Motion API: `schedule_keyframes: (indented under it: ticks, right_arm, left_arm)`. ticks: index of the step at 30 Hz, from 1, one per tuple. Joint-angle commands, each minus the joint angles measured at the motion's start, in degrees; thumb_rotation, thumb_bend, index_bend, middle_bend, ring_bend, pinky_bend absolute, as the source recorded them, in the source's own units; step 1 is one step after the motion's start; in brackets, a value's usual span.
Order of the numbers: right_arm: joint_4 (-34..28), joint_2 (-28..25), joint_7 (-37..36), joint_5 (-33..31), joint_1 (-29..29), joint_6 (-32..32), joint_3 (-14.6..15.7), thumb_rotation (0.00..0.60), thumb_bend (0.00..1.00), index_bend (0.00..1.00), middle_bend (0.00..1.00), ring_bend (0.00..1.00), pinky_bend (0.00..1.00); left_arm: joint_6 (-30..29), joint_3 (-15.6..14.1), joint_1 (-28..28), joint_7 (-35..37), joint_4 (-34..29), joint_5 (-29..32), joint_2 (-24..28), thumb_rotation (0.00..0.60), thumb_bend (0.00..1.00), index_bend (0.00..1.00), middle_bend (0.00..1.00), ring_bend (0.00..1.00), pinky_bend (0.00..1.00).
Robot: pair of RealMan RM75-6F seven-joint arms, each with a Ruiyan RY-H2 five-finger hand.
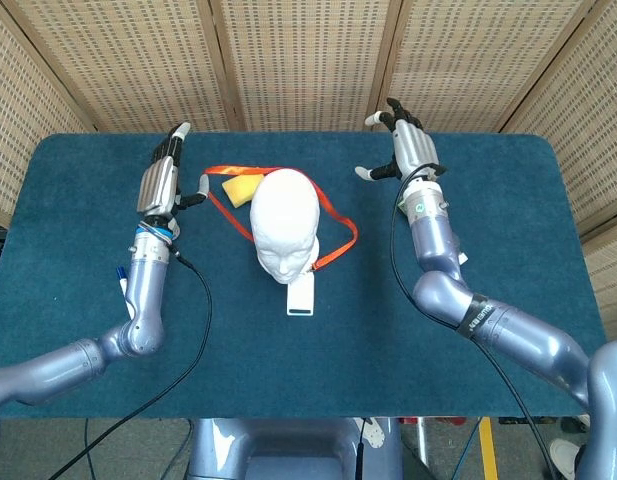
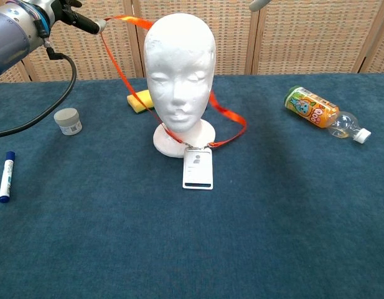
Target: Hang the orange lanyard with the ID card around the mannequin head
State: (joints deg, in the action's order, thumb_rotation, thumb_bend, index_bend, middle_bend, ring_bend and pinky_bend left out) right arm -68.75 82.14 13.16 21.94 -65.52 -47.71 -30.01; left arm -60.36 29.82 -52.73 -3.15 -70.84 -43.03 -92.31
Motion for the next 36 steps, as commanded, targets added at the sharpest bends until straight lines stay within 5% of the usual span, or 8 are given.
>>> schedule_keyframes:
  ticks: [1, 7, 19, 26, 36]
  right_arm:
    - [1.09, 0.56, -0.54, 0.54, 0.04, -0.35, -0.06, 0.6, 0.0, 0.26, 0.02, 0.0, 0.0]
    - [2.54, 0.94, -0.36, 1.15, 0.19, -0.62, 0.11, 0.6, 0.0, 0.25, 0.02, 0.0, 0.0]
    - [-0.97, -1.07, -0.26, 1.13, 1.97, -1.69, -0.32, 0.6, 0.0, 0.25, 0.02, 0.0, 0.0]
    - [-7.93, -5.13, -1.19, 3.69, 5.27, -4.46, -0.3, 0.6, 0.0, 0.25, 0.02, 0.0, 0.0]
    - [-20.34, -12.66, -3.48, 10.9, 13.65, -8.99, 2.8, 0.6, 0.0, 0.25, 0.02, 0.0, 0.0]
  left_arm:
    - [-0.48, 0.17, -0.05, 0.5, 0.66, -0.82, -0.28, 0.6, 0.22, 0.0, 0.0, 0.0, 0.0]
    - [0.59, -0.43, -0.1, -2.2, 0.98, 0.06, 0.36, 0.6, 0.08, 0.0, 0.0, 0.0, 0.0]
    - [1.38, -1.41, 2.22, -3.14, -2.73, 0.23, 3.69, 0.6, 0.06, 0.0, 0.0, 0.0, 0.0]
    - [-0.91, -4.37, 8.41, 3.92, -7.73, -8.78, 9.49, 0.6, 0.07, 0.0, 0.0, 0.0, 0.0]
    - [-5.31, -12.35, 18.56, 13.66, -13.39, -23.31, 18.83, 0.6, 0.12, 0.0, 0.0, 0.0, 0.0]
